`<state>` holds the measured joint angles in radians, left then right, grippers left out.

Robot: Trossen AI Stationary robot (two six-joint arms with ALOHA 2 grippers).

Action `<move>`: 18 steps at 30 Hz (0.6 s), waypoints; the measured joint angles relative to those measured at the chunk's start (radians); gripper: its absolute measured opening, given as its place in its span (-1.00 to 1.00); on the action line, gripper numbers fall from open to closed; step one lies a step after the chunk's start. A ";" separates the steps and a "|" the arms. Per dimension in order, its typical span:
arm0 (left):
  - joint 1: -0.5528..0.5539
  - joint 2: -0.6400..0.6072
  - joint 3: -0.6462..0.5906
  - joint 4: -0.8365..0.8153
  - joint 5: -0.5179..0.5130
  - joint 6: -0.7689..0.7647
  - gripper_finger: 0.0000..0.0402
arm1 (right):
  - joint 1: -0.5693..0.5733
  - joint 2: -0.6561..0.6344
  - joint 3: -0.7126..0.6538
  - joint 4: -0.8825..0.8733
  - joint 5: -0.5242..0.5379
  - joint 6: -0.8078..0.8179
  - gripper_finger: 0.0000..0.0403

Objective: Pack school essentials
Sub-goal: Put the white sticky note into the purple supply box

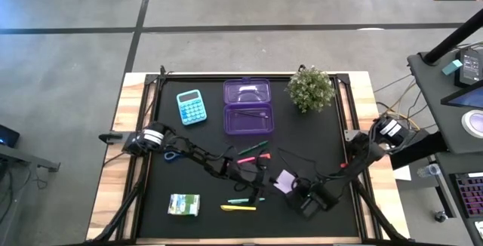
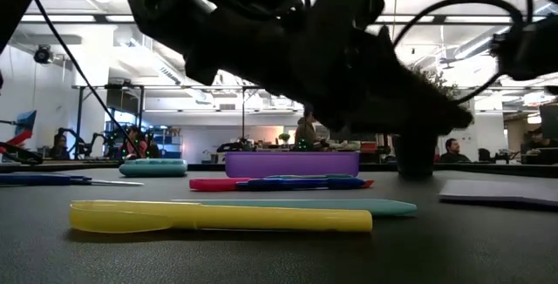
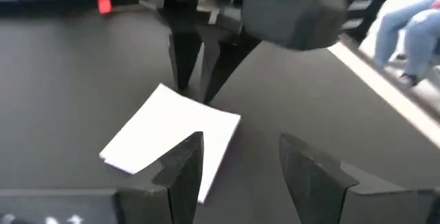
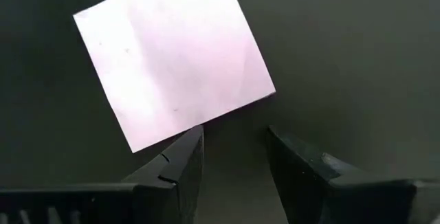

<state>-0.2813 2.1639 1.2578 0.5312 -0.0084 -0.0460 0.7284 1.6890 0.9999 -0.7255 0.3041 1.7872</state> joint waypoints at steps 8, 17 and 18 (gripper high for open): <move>0.005 0.000 -0.004 -0.160 -0.107 -0.003 -0.14 | -0.012 -0.010 0.006 0.004 -0.001 -0.033 -0.26; 0.009 0.000 -0.004 -0.176 -0.163 -0.113 -0.14 | -0.008 -0.062 0.006 -0.006 -0.015 0.065 -0.26; 0.009 0.004 -0.004 -0.175 -0.164 -0.114 -0.14 | -0.008 -0.069 0.006 -0.013 -0.013 0.083 -0.26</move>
<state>-0.2722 2.1678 1.2539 0.3567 -0.1728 -0.1595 0.7200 1.6203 1.0058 -0.7380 0.2909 1.8702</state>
